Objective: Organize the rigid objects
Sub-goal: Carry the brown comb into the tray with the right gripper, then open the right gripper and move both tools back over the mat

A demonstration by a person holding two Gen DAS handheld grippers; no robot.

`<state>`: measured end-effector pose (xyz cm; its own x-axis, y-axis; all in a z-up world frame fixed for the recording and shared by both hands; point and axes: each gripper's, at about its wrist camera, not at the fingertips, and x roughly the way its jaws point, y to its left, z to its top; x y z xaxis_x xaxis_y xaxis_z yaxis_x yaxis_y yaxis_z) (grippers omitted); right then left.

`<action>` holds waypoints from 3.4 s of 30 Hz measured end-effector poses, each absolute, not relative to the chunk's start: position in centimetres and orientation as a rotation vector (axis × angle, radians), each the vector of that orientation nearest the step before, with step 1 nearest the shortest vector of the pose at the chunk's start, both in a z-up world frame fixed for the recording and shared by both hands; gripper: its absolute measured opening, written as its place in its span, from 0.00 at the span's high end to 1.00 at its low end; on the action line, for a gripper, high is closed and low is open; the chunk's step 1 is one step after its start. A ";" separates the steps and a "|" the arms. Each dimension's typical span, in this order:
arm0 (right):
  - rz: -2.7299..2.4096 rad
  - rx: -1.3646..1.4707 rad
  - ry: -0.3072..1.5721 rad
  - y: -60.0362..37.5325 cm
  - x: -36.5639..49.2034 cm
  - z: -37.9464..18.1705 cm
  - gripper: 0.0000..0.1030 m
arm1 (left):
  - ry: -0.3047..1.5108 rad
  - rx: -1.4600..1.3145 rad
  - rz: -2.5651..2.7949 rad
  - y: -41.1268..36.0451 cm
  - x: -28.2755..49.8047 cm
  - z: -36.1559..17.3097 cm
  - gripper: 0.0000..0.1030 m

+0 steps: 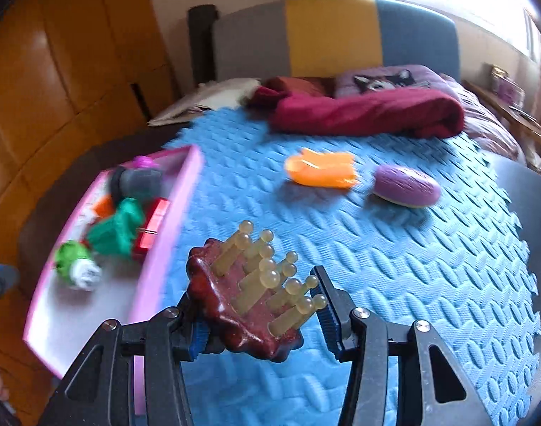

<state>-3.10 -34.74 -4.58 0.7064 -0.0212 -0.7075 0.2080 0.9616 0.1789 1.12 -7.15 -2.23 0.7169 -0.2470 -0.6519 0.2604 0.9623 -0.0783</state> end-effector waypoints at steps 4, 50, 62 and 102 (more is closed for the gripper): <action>-0.038 0.207 0.752 -31.8 -2.9 -2.7 0.50 | 0.719 0.017 -0.277 -7.0 1.1 -2.3 0.09; 0.110 -0.027 0.923 -22.8 4.1 -7.7 0.50 | 0.661 -0.017 -0.309 -6.3 0.3 -0.3 0.09; 0.095 -0.047 0.932 -22.6 4.2 -7.8 0.50 | 0.660 -0.007 -0.318 -6.6 0.0 -0.3 0.09; 0.072 0.179 0.736 -31.6 -1.2 -0.7 0.36 | 0.687 0.100 -0.337 -9.9 0.4 -0.8 0.09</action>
